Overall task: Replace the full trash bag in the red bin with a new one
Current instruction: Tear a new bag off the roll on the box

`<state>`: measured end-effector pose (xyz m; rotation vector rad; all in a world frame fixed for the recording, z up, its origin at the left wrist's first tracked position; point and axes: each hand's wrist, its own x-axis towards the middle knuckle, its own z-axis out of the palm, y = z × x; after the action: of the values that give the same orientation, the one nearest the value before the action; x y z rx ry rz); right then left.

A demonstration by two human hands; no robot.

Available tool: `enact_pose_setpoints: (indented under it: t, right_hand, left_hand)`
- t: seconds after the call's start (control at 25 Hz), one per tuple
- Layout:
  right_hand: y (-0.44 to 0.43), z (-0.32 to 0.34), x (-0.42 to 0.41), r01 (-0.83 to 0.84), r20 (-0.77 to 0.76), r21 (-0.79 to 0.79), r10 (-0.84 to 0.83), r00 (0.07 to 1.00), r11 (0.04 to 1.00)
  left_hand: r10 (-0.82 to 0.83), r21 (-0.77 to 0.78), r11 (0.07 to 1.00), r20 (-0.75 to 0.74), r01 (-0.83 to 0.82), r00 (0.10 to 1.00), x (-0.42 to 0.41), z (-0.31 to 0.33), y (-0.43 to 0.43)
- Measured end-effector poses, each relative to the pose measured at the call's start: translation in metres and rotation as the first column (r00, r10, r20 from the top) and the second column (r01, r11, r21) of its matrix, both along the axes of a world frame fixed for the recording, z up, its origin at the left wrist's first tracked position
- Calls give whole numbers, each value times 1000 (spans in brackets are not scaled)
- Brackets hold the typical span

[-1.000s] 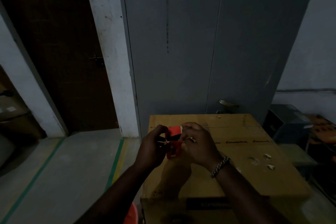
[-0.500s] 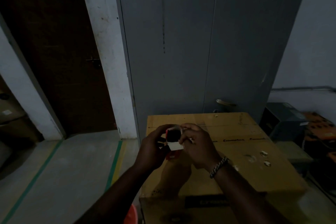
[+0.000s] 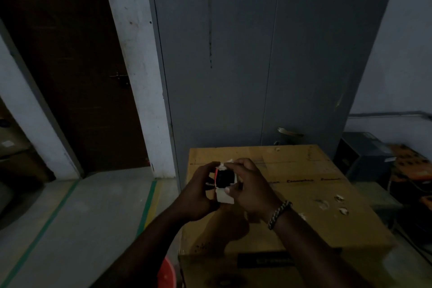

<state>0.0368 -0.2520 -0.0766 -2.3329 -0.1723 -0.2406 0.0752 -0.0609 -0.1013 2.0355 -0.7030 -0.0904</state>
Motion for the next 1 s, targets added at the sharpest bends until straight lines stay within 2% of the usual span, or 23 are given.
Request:
enact_pose_setpoints:
  t: [0.08,0.16,0.4,0.52,0.68,0.88,1.0]
  right_hand:
    - [-1,0,0,1,14,-24,0,1000,1000]
    - [-1,1,-1,-2,23,-31,3,1000,1000]
    - [0,8,1,9,62,25,-11,998,1000]
    - [0,8,2,38,79,-105,-29,996,994]
    - [4,15,-1,42,24,-264,-36,999,964]
    - [11,31,-2,47,5,-540,-52,999,841]
    - [17,31,-1,77,85,-591,-33,996,803]
  left_hand:
    - [-82,38,996,-59,84,995,0,5,5]
    - [-94,54,994,-84,98,992,-1,9,6]
    - [27,-12,1000,40,-26,999,-5,4,-4]
    - [78,-62,995,36,-75,996,-5,1,-7]
    - [90,-77,993,38,-87,995,-4,0,-10]
    - [70,-51,996,71,-66,995,-6,-1,-12]
    - [75,-45,996,90,-71,993,-8,0,-11]
